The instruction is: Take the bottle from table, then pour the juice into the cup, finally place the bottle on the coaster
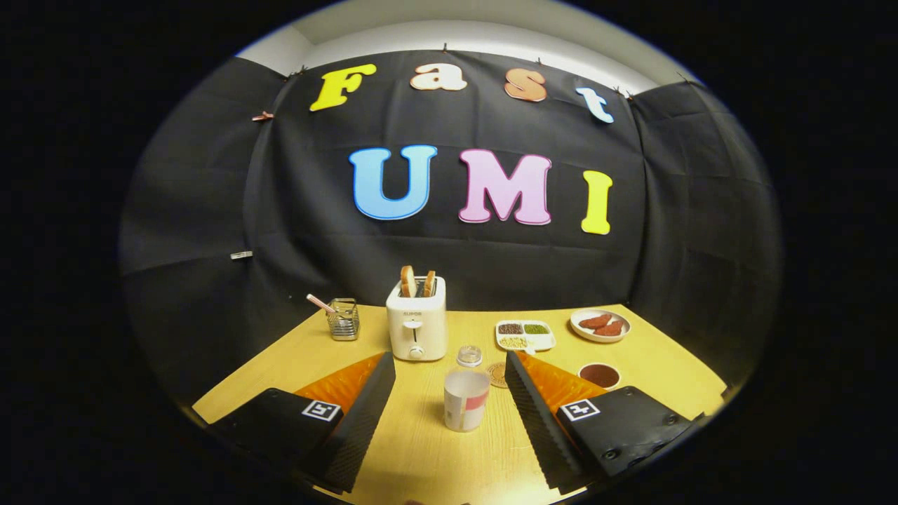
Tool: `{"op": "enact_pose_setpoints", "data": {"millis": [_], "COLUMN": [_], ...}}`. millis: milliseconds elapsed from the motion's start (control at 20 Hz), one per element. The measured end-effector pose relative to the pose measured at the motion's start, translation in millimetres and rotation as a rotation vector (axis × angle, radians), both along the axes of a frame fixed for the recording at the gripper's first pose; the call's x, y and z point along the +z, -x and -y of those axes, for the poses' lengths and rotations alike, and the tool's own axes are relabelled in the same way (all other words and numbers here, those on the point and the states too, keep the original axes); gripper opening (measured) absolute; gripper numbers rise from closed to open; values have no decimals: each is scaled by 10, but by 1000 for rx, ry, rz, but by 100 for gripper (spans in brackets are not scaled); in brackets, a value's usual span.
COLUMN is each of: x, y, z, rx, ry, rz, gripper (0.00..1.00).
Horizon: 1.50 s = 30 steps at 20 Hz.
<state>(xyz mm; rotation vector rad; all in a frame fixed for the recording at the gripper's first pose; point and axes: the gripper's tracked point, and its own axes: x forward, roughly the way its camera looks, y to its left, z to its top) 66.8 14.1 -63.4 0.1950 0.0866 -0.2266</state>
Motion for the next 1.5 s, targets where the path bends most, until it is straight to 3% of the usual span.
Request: {"op": "enact_pose_setpoints", "data": {"millis": [200, 500, 800, 1150, 1500], "x": [-249, -454, -797, -1208, -1381], "y": [-164, -468, -750, -1080, -1203], "z": [-23, 98, 49, 215, 242], "rx": [-112, -166, -132, -147, -131], "ry": [-93, -90, 20, 100, 179], "rz": [-12, -24, -90, -156, -174], "gripper": [97, 99, 99, 97, 97]}}
